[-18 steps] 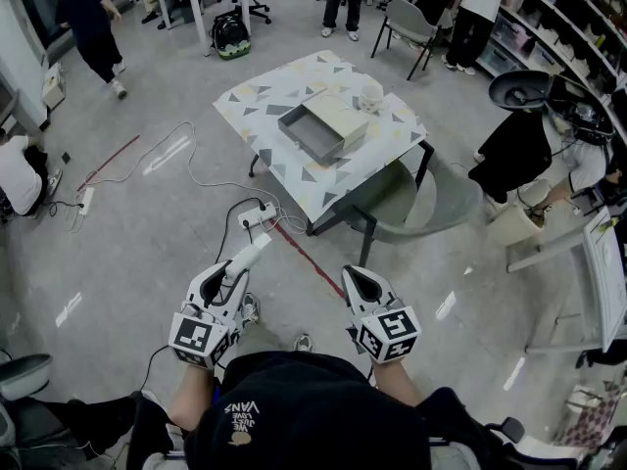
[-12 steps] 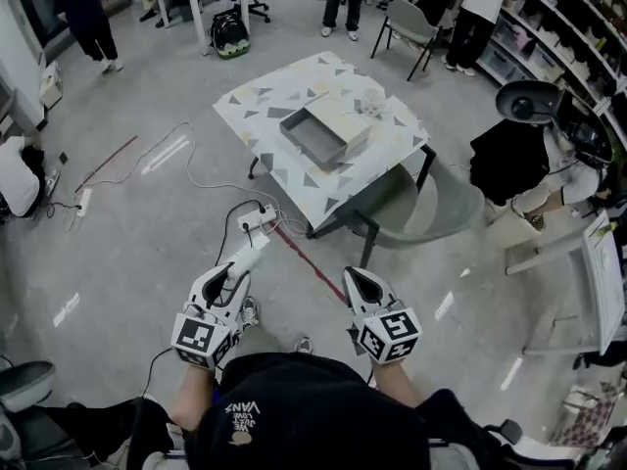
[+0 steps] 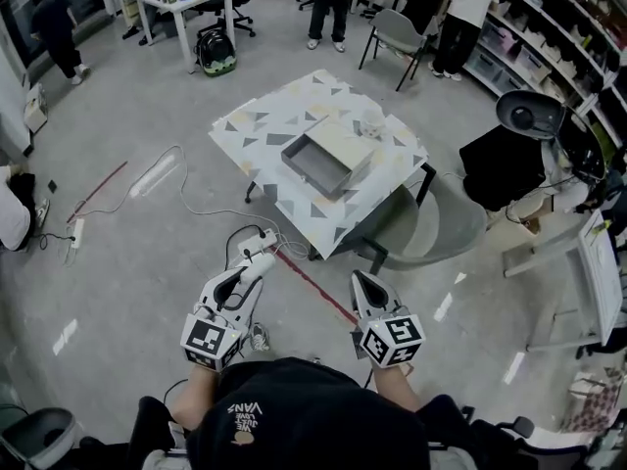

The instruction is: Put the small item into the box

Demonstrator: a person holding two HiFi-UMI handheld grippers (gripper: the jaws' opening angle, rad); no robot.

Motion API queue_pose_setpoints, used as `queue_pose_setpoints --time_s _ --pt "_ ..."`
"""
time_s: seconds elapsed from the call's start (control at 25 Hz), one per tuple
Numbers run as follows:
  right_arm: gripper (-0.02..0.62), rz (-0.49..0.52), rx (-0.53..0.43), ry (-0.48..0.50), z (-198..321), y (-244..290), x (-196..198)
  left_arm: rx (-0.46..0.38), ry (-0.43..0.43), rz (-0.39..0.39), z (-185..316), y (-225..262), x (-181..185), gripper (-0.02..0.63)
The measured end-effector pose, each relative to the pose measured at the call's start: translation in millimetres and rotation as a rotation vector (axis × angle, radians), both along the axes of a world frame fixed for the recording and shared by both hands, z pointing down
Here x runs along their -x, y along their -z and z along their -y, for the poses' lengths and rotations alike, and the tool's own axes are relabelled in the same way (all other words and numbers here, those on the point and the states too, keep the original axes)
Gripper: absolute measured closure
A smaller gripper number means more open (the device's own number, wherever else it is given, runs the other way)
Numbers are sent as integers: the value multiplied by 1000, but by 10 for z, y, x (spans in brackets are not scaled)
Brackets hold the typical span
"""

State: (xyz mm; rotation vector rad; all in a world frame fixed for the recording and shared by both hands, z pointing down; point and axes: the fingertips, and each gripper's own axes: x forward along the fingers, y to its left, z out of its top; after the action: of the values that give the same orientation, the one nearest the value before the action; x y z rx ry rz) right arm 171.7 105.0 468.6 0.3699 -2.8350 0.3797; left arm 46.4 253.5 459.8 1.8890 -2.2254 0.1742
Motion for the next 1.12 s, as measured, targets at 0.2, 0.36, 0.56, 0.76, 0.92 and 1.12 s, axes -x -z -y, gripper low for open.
queue_pose_setpoints --time_s 0.2,0.36,0.56,0.76,0.92,1.12 --pt "595 11 -4 -82 -19 -17 394 2 -80 25 37 -20 494 482" --pt "595 15 1 -156 -56 -26 603 19 -132 37 10 -39 846 482" --pt "597 -2 10 -224 -76 -71 746 12 -178 38 59 -24 1179 482" --pt "595 -31 8 -243 5 -154 873 4 -189 8 179 -108 1350 482" --pt "595 -37 10 -241 195 -204 1007 13 -196 -4 353 -175 1430 482" --pt "595 -33 15 -223 576 -234 1165 8 -177 3 715 -148 1560 482"
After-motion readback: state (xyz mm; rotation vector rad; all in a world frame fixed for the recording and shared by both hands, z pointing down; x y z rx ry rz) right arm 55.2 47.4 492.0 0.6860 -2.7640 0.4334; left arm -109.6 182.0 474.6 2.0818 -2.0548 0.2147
